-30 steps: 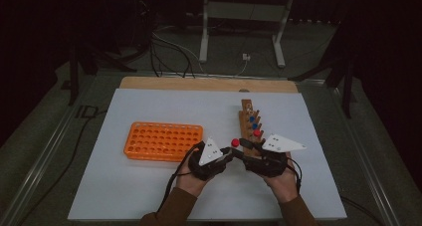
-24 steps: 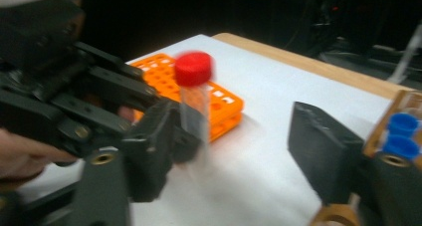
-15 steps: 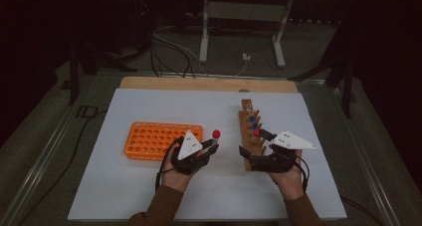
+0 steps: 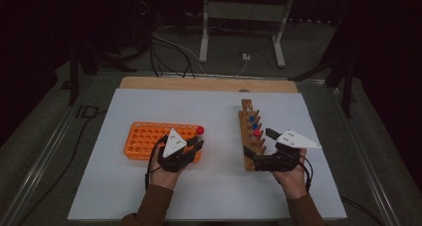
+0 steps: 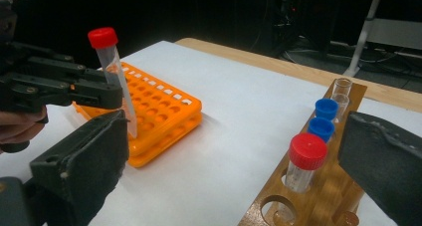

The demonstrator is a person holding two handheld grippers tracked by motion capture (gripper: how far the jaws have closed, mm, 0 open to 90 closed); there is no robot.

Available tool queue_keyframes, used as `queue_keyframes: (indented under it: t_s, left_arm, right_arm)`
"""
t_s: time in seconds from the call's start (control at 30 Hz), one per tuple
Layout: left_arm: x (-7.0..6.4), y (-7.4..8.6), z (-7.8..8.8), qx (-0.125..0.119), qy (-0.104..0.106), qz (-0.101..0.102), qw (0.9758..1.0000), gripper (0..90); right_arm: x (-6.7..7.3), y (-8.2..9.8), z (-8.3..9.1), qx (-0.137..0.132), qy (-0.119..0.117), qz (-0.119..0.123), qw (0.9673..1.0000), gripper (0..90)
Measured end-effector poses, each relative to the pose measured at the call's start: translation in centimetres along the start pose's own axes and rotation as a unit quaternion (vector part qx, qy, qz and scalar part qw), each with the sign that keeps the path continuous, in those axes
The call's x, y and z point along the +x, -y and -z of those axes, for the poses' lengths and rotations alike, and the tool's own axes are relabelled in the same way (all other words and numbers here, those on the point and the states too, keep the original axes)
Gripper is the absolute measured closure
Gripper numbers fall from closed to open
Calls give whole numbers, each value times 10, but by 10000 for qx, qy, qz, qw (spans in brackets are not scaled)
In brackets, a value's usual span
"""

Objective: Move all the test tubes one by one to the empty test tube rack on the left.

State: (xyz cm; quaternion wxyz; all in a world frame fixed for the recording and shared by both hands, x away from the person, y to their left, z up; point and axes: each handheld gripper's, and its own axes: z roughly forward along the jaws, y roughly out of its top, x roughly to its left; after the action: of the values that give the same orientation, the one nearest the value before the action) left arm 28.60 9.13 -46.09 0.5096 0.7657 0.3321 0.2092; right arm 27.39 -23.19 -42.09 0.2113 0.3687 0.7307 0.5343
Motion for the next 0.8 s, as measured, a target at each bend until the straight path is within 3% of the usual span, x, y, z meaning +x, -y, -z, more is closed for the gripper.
queue_keyframes:
  t_s: [0.43, 0.8]
  left_arm:
    - [11, 22, -3, 393, -96, 125, 9991, 752]
    - [8, 29, -10, 692, -79, -24, 9976, 749]
  right_arm:
    - [-4, 1, 3, 5, 3, -46, 10000, 0]
    - [-9, 6, 0, 135, 44, -98, 9999, 0]
